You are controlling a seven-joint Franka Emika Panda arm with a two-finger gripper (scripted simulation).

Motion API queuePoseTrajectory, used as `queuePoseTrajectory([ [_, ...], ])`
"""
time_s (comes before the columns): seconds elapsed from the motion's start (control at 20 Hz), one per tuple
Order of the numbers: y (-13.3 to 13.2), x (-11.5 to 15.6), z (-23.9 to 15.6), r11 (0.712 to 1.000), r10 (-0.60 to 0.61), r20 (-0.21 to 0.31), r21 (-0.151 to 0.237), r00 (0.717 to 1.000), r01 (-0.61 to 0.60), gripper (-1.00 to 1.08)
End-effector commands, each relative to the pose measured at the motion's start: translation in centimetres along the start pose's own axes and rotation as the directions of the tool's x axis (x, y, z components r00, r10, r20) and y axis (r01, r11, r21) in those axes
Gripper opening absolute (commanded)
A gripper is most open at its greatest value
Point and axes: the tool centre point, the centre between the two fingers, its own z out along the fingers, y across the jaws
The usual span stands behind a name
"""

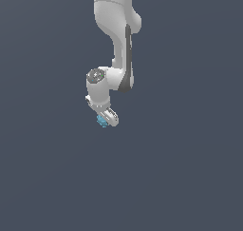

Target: Pick up the object and move it to a goal position.

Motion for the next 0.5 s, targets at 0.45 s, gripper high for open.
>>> queuePoseTrajectory([
  [0.45, -0.3, 8.1, -0.3, 1.0, 0.0, 0.0, -0.001, 1.0, 0.0, -1.0],
])
